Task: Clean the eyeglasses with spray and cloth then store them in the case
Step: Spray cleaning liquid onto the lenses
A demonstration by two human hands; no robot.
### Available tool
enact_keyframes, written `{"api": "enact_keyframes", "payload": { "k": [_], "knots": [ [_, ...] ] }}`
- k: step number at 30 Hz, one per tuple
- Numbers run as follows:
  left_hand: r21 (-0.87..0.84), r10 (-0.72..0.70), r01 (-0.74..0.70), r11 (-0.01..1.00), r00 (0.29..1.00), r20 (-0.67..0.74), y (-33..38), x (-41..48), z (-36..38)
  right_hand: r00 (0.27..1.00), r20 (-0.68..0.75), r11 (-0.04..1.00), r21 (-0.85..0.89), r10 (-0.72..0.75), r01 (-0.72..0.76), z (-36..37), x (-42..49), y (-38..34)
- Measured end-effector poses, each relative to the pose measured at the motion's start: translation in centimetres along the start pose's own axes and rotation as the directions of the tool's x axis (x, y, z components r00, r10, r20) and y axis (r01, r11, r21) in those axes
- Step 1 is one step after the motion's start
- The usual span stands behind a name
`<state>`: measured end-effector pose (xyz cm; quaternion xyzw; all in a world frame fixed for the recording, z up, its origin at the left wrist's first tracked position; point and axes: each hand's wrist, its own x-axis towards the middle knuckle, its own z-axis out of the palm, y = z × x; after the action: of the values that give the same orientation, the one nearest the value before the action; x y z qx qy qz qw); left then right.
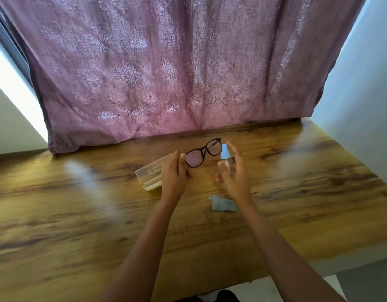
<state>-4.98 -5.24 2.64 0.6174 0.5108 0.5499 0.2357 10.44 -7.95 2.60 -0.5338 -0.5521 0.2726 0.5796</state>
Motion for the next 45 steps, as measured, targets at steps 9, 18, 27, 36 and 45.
{"api": "enact_keyframes", "payload": {
  "k": [9, 18, 27, 36, 45],
  "knots": [
    [-0.072, -0.041, 0.042, 0.997, 0.999, 0.026, -0.4, -1.8, -2.6, 0.983, 0.088, 0.926, -0.333, -0.160, 0.181, 3.0, -2.9, -2.4],
    [-0.092, -0.111, 0.118, 0.989, 0.991, 0.072, -0.3, -2.1, -4.0, 0.980, 0.117, 0.800, -0.566, -0.164, 0.201, 4.8, -4.0, -4.4],
    [-0.098, -0.131, 0.138, 0.986, 0.989, 0.070, 0.1, -2.2, -4.3, 0.973, 0.135, 0.683, -0.695, -0.186, 0.227, 5.8, -4.6, -5.0],
    [-0.108, -0.133, 0.140, 0.984, 0.989, 0.066, 0.3, -2.4, -4.8, 0.976, 0.159, 0.665, -0.714, -0.148, 0.217, 6.0, -5.1, -5.4],
    [-0.162, -0.144, 0.155, 0.975, 0.987, 0.075, -0.1, -2.5, -5.0, 0.981, 0.098, 0.710, -0.678, -0.166, 0.188, 5.1, -4.8, -5.0]
  ]
}}
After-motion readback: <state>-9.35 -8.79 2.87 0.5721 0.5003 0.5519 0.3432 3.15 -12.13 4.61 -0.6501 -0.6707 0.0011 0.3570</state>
